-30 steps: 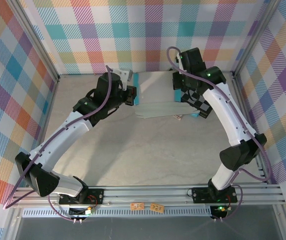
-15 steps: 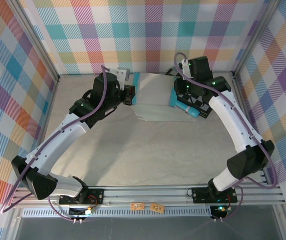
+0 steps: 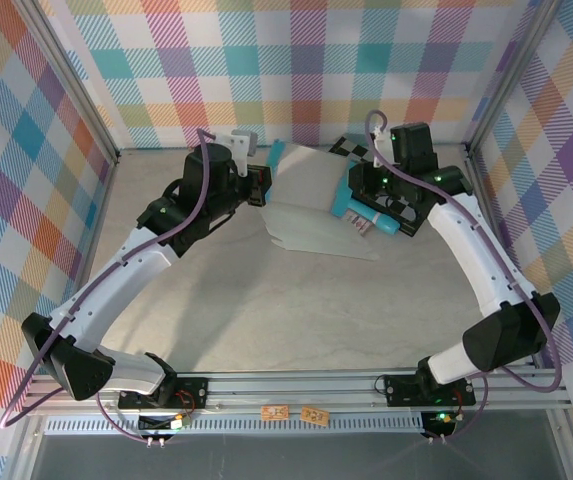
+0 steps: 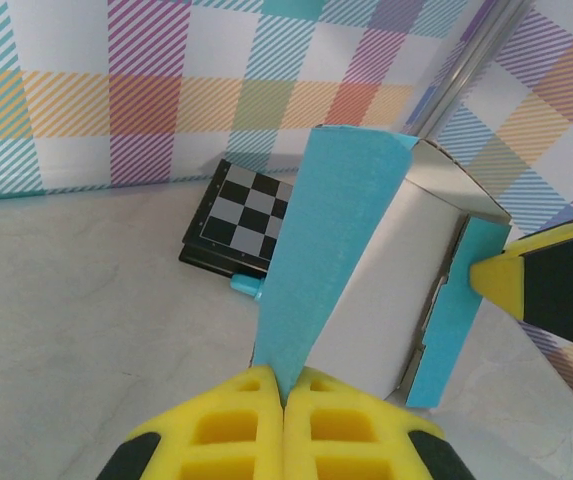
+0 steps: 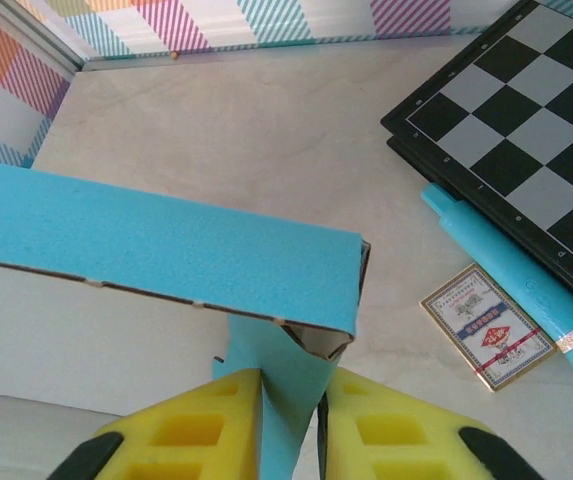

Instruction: Fold the paper box

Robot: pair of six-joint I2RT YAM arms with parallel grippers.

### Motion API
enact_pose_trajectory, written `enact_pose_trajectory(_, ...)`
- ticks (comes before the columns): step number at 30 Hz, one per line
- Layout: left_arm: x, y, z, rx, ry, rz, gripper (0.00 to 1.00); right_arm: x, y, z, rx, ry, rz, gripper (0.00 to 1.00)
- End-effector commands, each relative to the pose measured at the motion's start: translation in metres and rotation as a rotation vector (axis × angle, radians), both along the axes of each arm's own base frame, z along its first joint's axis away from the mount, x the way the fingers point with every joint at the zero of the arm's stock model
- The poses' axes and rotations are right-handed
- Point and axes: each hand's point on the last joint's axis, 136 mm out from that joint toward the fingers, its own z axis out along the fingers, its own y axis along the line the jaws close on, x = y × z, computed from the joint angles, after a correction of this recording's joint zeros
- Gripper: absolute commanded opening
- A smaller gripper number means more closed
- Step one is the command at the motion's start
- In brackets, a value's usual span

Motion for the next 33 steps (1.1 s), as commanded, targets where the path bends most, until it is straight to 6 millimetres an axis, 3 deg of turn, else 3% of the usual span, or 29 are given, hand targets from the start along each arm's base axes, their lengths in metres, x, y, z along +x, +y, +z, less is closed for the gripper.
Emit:
enact_pose_trajectory(1,-0.003,-0.02,0.031,-0.134,-0.061,-0.081,0.0,-0.018,0.023,0.021,0.118,-0.023,0.106,0.23)
enact_pose_trajectory(8,0.0,-0.022,0.023,-0.112,-0.045,-0.093,0.0,-0.014,0.016,0.031,0.117,-0.049,0.059,0.21)
enact_pose_trajectory(11,0.002,-0.023,0.005,-0.068,-0.001,-0.092,0.0,-0.01,0.008,0.038,0.09,-0.037,0.003,0.2)
enact_pose_trajectory(14,0.005,-0.027,-0.008,-0.051,0.027,-0.1,0.0,-0.005,0.003,0.033,0.048,-0.01,-0.051,0.05)
enact_pose_trajectory(16,0.006,-0.031,-0.02,-0.036,0.055,-0.109,0.0,-0.004,0.005,0.024,0.014,0.004,-0.058,0.0)
enact_pose_trajectory(23,0.005,-0.038,-0.101,0.06,0.215,-0.108,0.0,-0.009,0.016,-0.054,-0.229,0.143,-0.122,0.0)
enact_pose_trajectory(26,0.001,-0.034,-0.145,0.081,0.298,-0.083,0.0,-0.01,0.018,-0.09,-0.282,0.176,-0.143,0.0)
enact_pose_trajectory(31,-0.013,-0.028,-0.237,0.16,0.494,-0.069,0.0,-0.012,0.028,-0.154,-0.348,0.33,-0.121,0.0)
enact_pose_trajectory(33,-0.016,-0.031,-0.26,0.148,0.537,-0.072,0.0,-0.015,0.032,-0.173,-0.359,0.373,-0.101,0.0)
